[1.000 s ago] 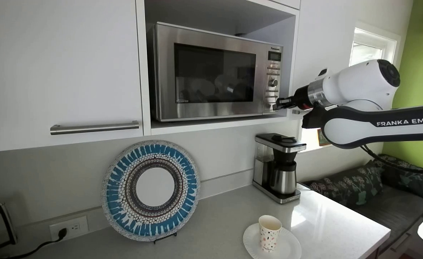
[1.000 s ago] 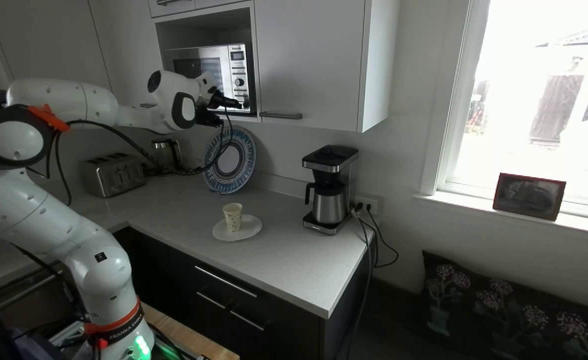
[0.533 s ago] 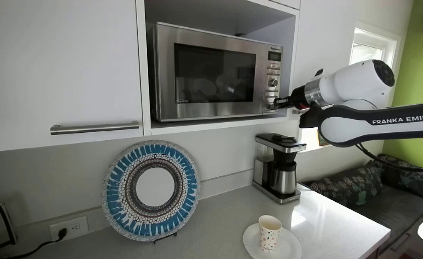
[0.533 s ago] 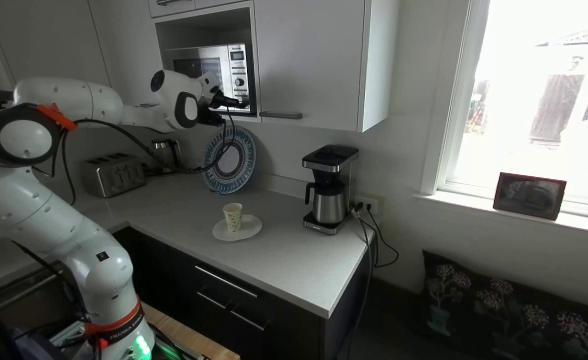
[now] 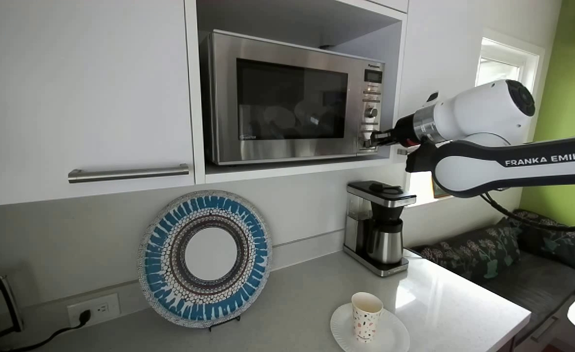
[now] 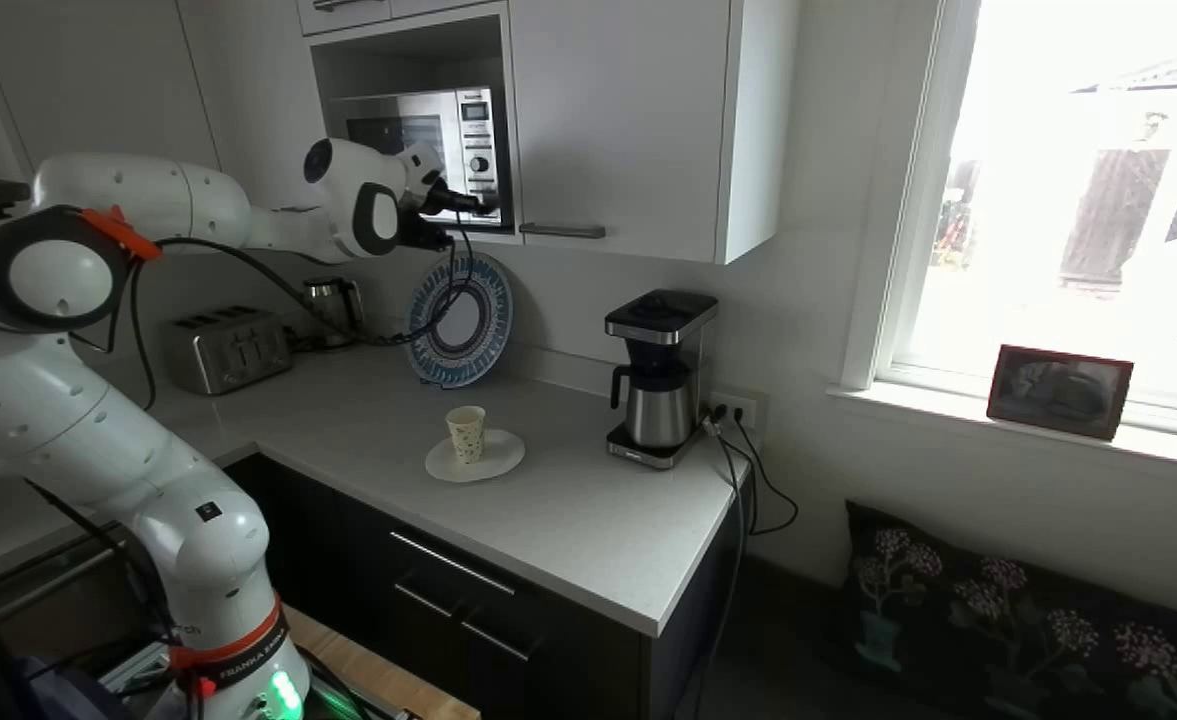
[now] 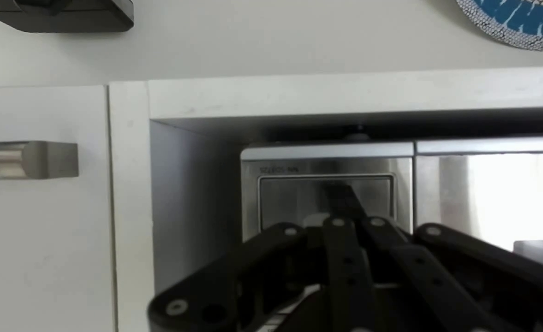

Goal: Open the microwave fully

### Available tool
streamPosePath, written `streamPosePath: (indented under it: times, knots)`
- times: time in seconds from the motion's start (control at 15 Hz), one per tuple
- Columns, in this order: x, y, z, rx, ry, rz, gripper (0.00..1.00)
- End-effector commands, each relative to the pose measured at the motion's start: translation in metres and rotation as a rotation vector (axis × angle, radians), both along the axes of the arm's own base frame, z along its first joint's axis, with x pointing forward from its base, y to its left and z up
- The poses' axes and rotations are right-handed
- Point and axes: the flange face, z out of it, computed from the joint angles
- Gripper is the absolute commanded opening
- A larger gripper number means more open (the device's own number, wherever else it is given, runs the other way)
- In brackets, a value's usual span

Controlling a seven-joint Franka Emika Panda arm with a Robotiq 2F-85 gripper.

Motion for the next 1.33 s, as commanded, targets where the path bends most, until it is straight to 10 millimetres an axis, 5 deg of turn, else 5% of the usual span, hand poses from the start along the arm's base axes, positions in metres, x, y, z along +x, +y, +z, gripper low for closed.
streamPosePath:
  times: [0.0,0.6,1.13,1.2,1.27]
  knots:
    - [0.017,-0.004,-0.001,0.042,-0.020,-0.001,0.00]
    - [0.042,-0.006,-0.007,0.329,-0.014,-0.111,0.00]
    - [0.035,0.003,-0.004,0.292,0.001,-0.106,0.00]
    - [0.031,0.002,-0.001,0.284,0.008,-0.112,0.26]
    - [0.027,0.003,0.002,0.269,0.017,-0.112,0.27]
